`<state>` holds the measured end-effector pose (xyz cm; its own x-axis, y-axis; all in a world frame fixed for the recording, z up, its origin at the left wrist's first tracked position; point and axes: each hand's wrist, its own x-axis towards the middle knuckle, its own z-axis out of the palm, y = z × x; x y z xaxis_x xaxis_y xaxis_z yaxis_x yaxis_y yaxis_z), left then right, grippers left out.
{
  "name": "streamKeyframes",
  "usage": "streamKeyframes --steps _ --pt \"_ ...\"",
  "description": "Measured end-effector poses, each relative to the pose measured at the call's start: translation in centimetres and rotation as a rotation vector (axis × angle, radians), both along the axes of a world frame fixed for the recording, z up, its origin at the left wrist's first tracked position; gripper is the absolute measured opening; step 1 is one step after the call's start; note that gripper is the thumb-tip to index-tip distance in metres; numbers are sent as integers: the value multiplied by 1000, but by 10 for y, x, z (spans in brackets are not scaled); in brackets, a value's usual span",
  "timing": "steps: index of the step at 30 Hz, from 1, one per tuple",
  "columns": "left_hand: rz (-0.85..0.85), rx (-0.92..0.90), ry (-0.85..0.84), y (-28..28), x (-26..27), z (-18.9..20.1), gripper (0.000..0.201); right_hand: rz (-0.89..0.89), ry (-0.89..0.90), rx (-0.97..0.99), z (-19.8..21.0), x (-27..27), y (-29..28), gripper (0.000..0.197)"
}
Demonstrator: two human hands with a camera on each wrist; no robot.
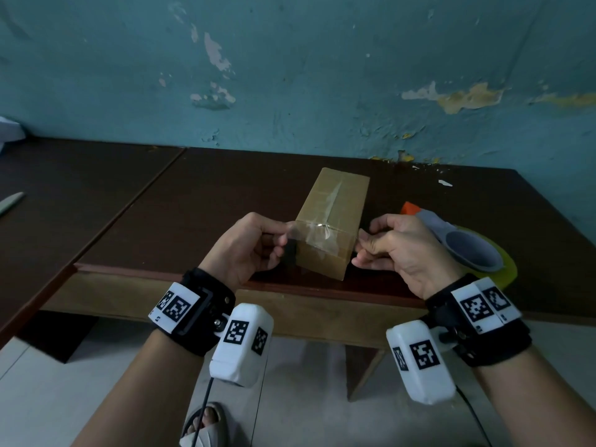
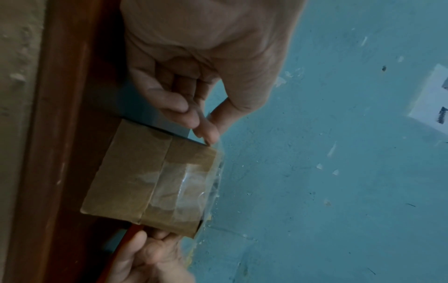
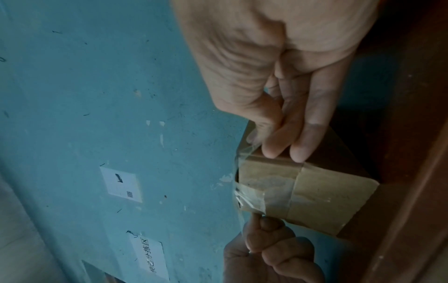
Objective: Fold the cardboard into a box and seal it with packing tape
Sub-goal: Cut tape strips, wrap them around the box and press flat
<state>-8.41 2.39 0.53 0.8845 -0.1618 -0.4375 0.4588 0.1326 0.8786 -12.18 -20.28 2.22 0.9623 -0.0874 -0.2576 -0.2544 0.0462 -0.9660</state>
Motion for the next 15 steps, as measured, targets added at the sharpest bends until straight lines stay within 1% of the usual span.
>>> streamKeyframes --steps 5,7,9,12,13,15 --pt "-59 15 -8 2 0 -1 36 36 9 23 -2 0 -1 12" --pt "-84 20 -6 2 0 0 35 57 19 37 -4 1 -2 9" --pt "-120 35 -12 2 0 1 35 68 34 27 -5 2 -4 9" --pt "-163 58 -24 4 0 1 42 84 52 -7 -8 2 -6 10" --pt "-169 62 -26 5 0 1 39 90 54 -10 -9 3 -6 10" --pt "-175 64 -34 6 0 1 26 102 55 -13 -10 3 -7 11"
